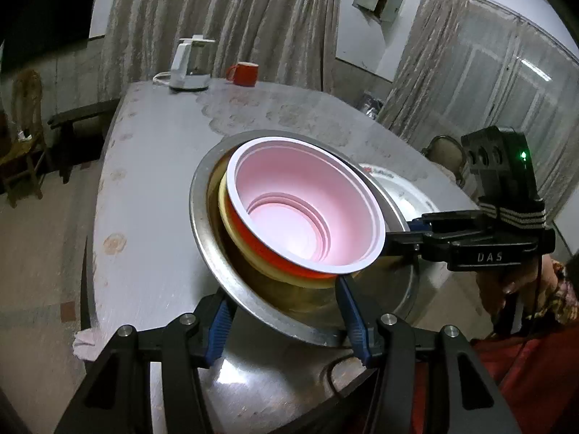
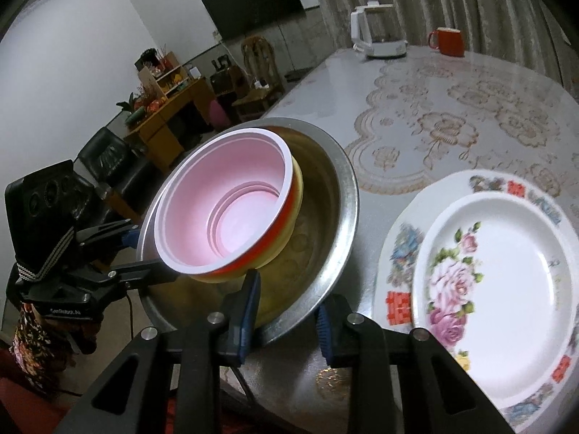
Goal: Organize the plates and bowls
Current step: 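Lift the basin with nested bowls and carry it over the plate stack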
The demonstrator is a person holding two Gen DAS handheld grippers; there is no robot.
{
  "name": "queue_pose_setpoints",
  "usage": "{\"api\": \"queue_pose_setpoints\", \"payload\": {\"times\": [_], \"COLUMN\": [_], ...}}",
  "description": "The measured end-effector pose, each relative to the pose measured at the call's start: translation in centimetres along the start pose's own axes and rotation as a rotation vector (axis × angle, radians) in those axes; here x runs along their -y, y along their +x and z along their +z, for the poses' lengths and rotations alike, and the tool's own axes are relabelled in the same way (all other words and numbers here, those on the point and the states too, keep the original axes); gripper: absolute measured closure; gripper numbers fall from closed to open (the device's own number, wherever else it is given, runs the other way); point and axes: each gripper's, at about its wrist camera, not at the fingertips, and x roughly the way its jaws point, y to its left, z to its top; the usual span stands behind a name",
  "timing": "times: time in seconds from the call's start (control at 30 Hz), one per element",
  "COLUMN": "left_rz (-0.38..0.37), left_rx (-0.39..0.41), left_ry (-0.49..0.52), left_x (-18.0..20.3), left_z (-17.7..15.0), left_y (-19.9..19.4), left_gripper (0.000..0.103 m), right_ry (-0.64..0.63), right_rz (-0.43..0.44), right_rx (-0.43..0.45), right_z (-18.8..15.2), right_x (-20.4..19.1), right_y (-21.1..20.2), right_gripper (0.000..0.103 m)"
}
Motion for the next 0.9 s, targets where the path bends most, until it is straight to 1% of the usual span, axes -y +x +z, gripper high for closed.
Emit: {"api": "queue_pose_setpoints", "payload": {"times": [0.17, 0.37, 0.7, 0.9], "left_rz": [-0.022, -0.071, -0.167, -0.217], "left_rx": [0.023, 0.032, 0.004, -0.029], "left_ry": [0.045, 0.091, 0.167, 0.177], "left_x": [1.6, 3.8, 8.3, 10.2], "left_z": [1.8, 3.9, 6.7, 7.6], "left_y": [0.3, 1.8, 6.0, 8.8], "left_gripper": [0.048, 0.048, 0.048, 0.048], "right_ry": [0.006, 0.036, 0.147, 0.205], "right_rz": [-0.023, -0.067, -0.137, -0.183], "right_rx": [0.045, 0.098, 0.152, 0.167], "right_z": [0.4, 0.2, -1.8, -3.1], "right_x": [0.7, 2.4, 6.5, 8.9], "right_y": [-2.2, -5.2, -9.5, -11.3], "right_gripper": [0.075, 0.075, 0.075, 0.075]}}
